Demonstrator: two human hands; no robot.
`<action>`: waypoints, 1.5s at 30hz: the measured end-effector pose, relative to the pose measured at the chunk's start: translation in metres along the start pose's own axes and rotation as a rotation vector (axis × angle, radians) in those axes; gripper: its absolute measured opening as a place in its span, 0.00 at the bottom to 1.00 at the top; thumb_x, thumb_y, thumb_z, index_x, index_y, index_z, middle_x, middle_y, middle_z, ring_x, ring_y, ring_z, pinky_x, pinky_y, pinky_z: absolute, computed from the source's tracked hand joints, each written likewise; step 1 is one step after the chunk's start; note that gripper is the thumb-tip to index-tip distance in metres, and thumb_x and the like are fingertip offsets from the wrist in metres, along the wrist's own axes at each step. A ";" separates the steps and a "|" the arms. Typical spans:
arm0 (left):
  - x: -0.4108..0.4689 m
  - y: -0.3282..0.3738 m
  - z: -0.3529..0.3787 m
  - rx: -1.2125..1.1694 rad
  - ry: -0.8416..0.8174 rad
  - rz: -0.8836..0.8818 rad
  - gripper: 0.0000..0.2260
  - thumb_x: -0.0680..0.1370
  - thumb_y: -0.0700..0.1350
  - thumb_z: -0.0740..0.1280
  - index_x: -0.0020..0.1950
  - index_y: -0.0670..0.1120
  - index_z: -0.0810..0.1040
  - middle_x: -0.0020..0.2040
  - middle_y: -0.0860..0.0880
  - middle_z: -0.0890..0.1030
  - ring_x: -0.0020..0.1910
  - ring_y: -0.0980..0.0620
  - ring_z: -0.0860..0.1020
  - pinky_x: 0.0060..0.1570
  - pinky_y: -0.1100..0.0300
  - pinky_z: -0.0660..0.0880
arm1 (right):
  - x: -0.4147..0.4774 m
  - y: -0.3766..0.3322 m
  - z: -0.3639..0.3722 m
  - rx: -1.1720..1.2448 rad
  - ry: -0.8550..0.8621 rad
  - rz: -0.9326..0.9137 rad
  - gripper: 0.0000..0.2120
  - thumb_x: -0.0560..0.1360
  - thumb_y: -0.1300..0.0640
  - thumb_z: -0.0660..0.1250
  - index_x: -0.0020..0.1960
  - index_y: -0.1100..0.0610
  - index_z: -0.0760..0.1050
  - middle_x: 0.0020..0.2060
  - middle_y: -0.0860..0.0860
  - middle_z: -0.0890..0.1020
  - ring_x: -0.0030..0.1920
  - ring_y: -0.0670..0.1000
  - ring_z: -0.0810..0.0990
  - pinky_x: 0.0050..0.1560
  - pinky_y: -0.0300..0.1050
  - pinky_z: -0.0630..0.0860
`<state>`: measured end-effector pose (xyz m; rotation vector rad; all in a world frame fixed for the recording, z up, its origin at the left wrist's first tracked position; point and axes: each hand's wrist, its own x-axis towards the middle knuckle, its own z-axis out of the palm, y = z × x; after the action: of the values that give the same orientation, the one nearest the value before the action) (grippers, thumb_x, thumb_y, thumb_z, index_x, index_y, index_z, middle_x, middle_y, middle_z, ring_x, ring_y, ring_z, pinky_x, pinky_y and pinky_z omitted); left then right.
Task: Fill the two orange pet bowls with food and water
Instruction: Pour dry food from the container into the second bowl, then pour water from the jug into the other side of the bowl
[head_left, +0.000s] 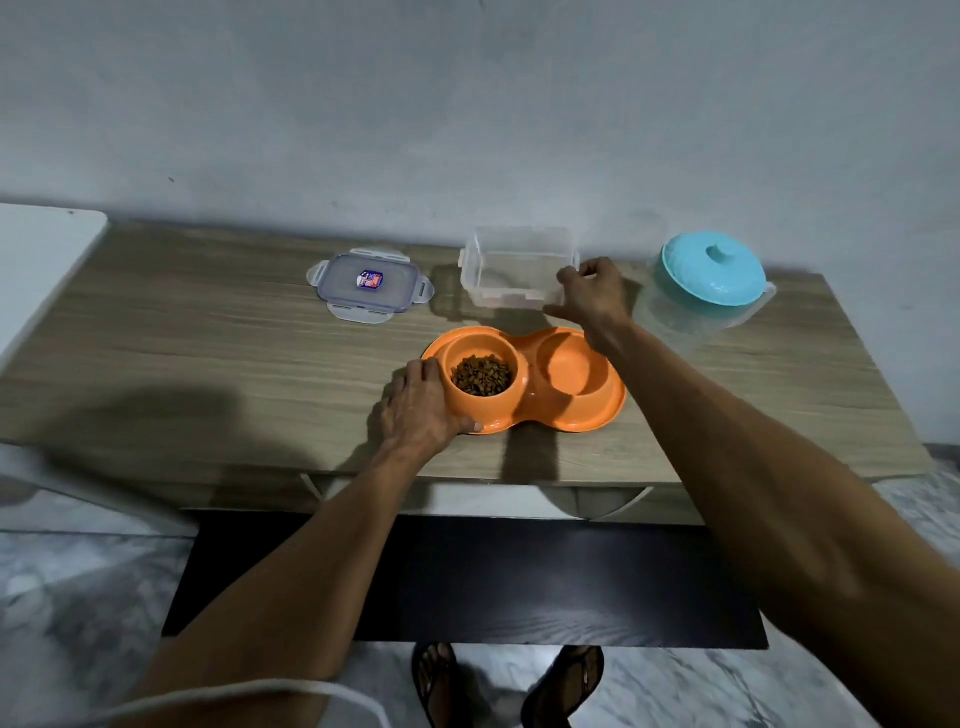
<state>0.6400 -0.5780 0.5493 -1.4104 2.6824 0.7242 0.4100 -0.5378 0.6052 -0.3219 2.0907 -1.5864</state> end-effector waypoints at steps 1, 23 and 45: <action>0.000 0.000 0.000 0.001 0.001 0.001 0.46 0.64 0.60 0.78 0.74 0.47 0.60 0.71 0.45 0.65 0.70 0.43 0.66 0.65 0.45 0.69 | 0.007 0.002 0.005 -0.001 -0.010 0.033 0.08 0.76 0.60 0.68 0.49 0.60 0.68 0.45 0.56 0.73 0.45 0.57 0.79 0.42 0.55 0.85; 0.001 -0.003 0.008 -0.018 0.025 0.024 0.52 0.65 0.61 0.77 0.78 0.45 0.53 0.75 0.43 0.62 0.74 0.42 0.63 0.69 0.43 0.66 | 0.024 0.015 0.030 -0.280 0.123 0.150 0.14 0.78 0.55 0.65 0.58 0.63 0.80 0.55 0.59 0.83 0.51 0.58 0.81 0.48 0.47 0.80; 0.019 0.122 0.019 0.168 0.029 0.251 0.52 0.65 0.70 0.70 0.77 0.39 0.57 0.73 0.39 0.66 0.72 0.40 0.64 0.69 0.45 0.62 | 0.003 0.041 -0.165 -0.059 0.546 0.200 0.14 0.79 0.54 0.60 0.54 0.62 0.79 0.53 0.57 0.82 0.53 0.59 0.80 0.54 0.53 0.77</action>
<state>0.5290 -0.5261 0.5752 -1.0677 2.8961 0.4781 0.3269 -0.3899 0.5992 0.3334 2.4736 -1.6176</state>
